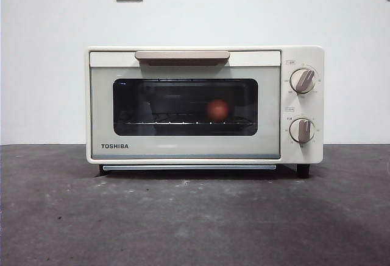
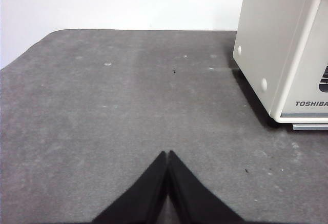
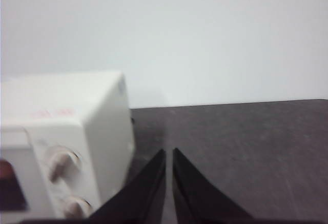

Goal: Eggoven

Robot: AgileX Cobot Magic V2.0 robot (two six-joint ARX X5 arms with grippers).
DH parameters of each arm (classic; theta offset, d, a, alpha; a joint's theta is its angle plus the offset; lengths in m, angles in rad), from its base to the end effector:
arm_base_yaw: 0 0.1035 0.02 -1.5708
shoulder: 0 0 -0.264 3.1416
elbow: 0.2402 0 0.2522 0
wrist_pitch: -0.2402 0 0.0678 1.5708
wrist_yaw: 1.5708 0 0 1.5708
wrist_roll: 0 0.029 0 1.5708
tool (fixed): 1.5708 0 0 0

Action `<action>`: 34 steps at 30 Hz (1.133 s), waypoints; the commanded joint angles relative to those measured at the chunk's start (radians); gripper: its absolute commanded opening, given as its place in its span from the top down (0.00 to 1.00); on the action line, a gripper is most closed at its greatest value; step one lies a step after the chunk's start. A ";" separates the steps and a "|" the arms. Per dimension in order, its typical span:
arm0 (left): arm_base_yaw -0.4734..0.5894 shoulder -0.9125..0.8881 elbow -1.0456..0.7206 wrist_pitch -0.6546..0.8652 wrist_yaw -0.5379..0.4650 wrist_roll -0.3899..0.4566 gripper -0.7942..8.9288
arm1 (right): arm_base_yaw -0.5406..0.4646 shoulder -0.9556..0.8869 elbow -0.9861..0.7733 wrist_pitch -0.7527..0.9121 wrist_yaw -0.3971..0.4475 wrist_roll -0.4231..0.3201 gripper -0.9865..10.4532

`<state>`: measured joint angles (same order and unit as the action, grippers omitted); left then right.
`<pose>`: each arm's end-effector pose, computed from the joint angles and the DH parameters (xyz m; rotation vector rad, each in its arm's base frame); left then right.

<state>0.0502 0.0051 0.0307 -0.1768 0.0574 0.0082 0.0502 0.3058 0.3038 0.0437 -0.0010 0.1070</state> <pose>0.0950 0.0031 0.1565 0.0001 0.1509 -0.0078 0.1099 0.0056 0.2465 0.1080 -0.0389 0.0534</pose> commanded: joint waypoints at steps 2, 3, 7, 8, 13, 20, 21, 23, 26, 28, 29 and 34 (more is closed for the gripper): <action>0.003 -0.002 -0.027 0.000 0.002 -0.006 0.91 | -0.033 -0.092 -0.116 0.034 -0.002 -0.060 0.91; 0.003 -0.002 -0.027 0.000 0.002 -0.006 0.91 | -0.040 -0.114 -0.140 0.034 -0.002 -0.060 0.91; 0.003 -0.002 -0.027 0.000 0.002 -0.006 0.91 | -0.066 -0.198 -0.231 0.031 -0.001 -0.060 0.91; 0.003 -0.002 -0.027 -0.001 0.002 -0.006 0.91 | -0.069 -0.211 -0.246 0.031 -0.002 -0.060 0.91; 0.003 -0.002 -0.027 -0.001 0.002 -0.005 0.91 | -0.074 -0.267 -0.294 -0.023 -0.002 -0.062 0.91; 0.003 -0.002 -0.027 -0.002 0.002 -0.006 0.91 | -0.074 -0.302 -0.294 -0.168 -0.002 -0.062 0.91; 0.003 -0.002 -0.027 -0.002 0.002 -0.006 0.91 | -0.074 -0.302 -0.294 -0.190 -0.003 -0.062 0.91; 0.003 -0.002 -0.027 -0.002 0.002 -0.006 0.91 | -0.074 -0.302 -0.294 -0.223 -0.003 -0.062 0.91; 0.003 -0.002 -0.027 -0.003 0.002 -0.006 0.91 | -0.074 -0.302 -0.294 -0.223 -0.015 -0.059 0.91; 0.003 -0.002 -0.027 -0.003 0.002 -0.006 0.91 | -0.073 -0.302 -0.294 -0.222 -0.019 -0.054 0.91; 0.003 -0.002 -0.027 -0.003 0.002 -0.006 0.91 | -0.073 -0.302 -0.294 -0.217 -0.019 -0.055 0.91; 0.003 -0.002 -0.027 -0.003 0.002 -0.006 0.91 | -0.073 -0.302 -0.294 -0.197 -0.018 -0.055 0.91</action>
<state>0.0502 0.0051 0.0307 -0.1772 0.0574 0.0082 -0.0216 0.0059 0.0158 -0.1669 -0.0181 0.0521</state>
